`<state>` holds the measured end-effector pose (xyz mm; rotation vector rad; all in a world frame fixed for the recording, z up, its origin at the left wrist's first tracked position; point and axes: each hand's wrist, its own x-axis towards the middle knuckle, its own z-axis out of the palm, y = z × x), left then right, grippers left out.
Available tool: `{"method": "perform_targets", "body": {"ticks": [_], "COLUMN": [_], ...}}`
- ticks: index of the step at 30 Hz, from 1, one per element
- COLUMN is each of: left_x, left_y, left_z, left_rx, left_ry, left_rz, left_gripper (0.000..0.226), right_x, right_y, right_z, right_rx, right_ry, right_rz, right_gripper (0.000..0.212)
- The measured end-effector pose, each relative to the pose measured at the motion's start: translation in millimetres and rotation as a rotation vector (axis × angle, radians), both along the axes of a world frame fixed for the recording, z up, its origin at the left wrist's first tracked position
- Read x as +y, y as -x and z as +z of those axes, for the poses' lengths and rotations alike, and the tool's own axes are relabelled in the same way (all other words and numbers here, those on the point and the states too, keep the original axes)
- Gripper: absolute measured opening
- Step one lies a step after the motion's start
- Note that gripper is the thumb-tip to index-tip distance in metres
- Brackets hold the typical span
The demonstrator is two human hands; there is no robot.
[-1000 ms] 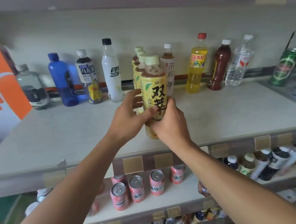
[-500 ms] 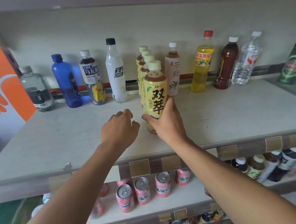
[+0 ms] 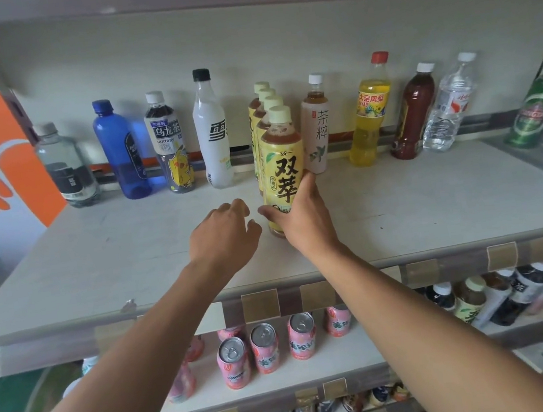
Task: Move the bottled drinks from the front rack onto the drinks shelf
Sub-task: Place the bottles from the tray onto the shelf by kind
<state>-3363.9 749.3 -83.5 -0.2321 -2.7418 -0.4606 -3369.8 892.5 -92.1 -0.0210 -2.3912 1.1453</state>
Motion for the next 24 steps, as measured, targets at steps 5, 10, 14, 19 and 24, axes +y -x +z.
{"method": "perform_targets", "body": {"ticks": [5,10,14,19,24], "left_x": [1.3,1.9,11.8,50.9,116.9], "left_y": [-6.8,-22.4,-46.0,-76.1,-109.5], "left_z": [1.4,4.2,10.2,14.3,9.9], "left_rx": [-0.007,0.030,0.083,0.111,0.093], "left_ry": [0.002,-0.040,-0.071,-0.028,-0.022], "left_rz": [-0.006,-0.022,-0.061,-0.170,-0.347], "left_gripper": [0.033,0.032,0.030,0.028,0.030], "right_x": [-0.5,17.9,44.9,86.3,136.6], "right_y": [-5.3,-24.4,-62.7,-115.5,-171.6], "right_z": [4.1,3.3,9.6,16.7,18.9], "right_rx": [-0.059,-0.223,-0.165,-0.099,-0.174], "right_ry": [-0.016,-0.073,-0.324,-0.602,-0.693], "right_rz": [-0.012,0.015,-0.013,-0.056,-0.135], "right_gripper": [0.081,0.076,0.058,0.041,0.039]}}
